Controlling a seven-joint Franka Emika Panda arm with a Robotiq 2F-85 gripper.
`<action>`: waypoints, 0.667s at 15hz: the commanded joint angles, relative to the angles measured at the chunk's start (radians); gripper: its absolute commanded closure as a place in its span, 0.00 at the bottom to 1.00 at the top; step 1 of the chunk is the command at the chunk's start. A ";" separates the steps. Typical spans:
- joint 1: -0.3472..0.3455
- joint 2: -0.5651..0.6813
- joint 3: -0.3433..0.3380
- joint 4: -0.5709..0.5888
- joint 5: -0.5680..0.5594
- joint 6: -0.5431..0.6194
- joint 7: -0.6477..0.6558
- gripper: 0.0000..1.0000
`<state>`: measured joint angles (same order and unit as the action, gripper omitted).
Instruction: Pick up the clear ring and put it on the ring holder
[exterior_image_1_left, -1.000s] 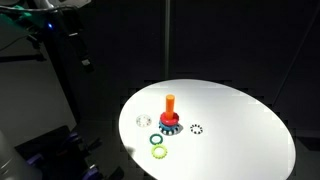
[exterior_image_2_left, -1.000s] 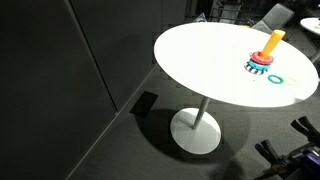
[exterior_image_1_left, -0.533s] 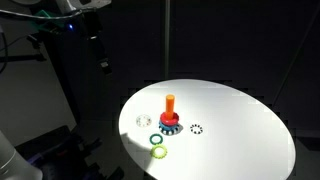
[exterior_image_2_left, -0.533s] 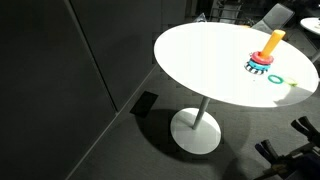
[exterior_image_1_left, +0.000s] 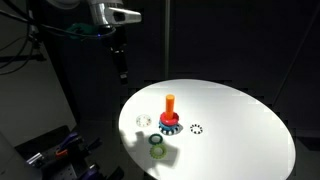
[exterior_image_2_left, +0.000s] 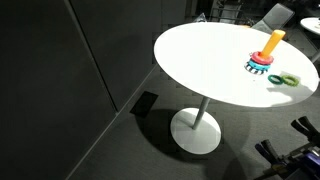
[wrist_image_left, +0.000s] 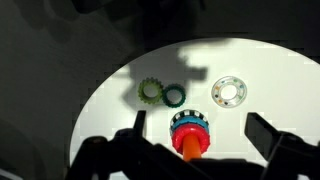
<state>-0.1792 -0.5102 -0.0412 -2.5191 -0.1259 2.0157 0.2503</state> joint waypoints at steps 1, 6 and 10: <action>0.011 0.140 -0.044 0.109 0.058 -0.052 -0.055 0.00; 0.037 0.242 -0.095 0.180 0.181 -0.084 -0.214 0.00; 0.041 0.274 -0.098 0.201 0.199 -0.055 -0.285 0.00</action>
<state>-0.1514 -0.2650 -0.1258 -2.3612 0.0567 1.9659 0.0194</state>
